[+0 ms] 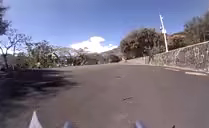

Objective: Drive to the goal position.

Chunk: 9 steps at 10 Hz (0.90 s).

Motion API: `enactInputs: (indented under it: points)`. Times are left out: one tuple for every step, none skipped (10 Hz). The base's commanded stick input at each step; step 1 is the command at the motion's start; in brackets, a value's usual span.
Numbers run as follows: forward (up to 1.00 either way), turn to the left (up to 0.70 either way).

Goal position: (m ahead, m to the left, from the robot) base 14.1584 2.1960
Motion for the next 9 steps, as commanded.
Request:
enactInputs:
  points:
    - [0.50, 0.00]
    - [0.50, 0.00]
    - [0.50, 0.00]
    - [0.50, 0.00]
    - [0.50, 0.00]
    - [0.50, 0.00]
    - [0.50, 0.00]
    - [0.50, 0.00]
    - [0.50, 0.00]
